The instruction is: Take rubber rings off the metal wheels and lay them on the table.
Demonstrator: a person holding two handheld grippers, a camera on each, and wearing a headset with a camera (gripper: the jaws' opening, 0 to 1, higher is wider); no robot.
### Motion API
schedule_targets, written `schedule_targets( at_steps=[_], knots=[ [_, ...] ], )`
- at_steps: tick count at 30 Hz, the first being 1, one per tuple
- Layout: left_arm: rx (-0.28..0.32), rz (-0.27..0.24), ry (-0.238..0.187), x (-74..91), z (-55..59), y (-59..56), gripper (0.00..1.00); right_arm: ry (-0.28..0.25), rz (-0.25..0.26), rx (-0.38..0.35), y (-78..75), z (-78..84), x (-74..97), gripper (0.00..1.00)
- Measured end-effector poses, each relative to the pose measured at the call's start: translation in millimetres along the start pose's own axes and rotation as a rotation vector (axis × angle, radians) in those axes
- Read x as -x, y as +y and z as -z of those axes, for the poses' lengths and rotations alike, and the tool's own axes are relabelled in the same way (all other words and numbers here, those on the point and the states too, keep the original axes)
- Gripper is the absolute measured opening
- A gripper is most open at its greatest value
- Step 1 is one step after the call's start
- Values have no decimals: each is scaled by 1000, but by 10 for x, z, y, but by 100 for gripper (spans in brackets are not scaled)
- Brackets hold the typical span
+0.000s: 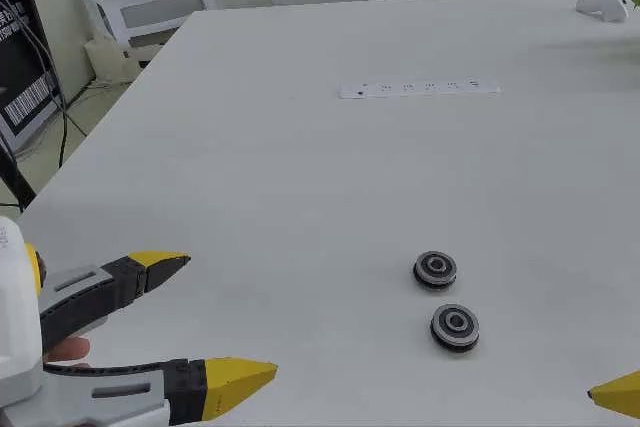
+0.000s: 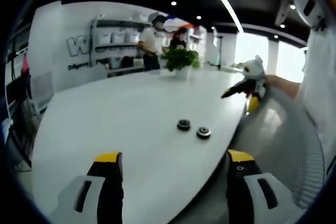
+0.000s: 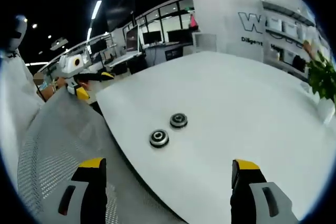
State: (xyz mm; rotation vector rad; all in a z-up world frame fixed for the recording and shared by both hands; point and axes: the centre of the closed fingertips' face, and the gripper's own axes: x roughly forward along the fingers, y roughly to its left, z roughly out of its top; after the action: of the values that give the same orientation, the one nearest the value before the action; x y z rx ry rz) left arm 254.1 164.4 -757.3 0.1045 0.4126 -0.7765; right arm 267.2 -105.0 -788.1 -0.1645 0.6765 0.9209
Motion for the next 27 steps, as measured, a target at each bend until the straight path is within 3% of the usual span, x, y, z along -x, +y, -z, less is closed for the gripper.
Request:
schedule_targets(
  at_steps=[16,27],
  knots=[
    [13,-29,0,15,0,39,99,-10,9,6,-11,-29,26,99],
    [16,-43,7,25,2,52,100,-16,18,-3,-28,14,49,99]
  ],
)
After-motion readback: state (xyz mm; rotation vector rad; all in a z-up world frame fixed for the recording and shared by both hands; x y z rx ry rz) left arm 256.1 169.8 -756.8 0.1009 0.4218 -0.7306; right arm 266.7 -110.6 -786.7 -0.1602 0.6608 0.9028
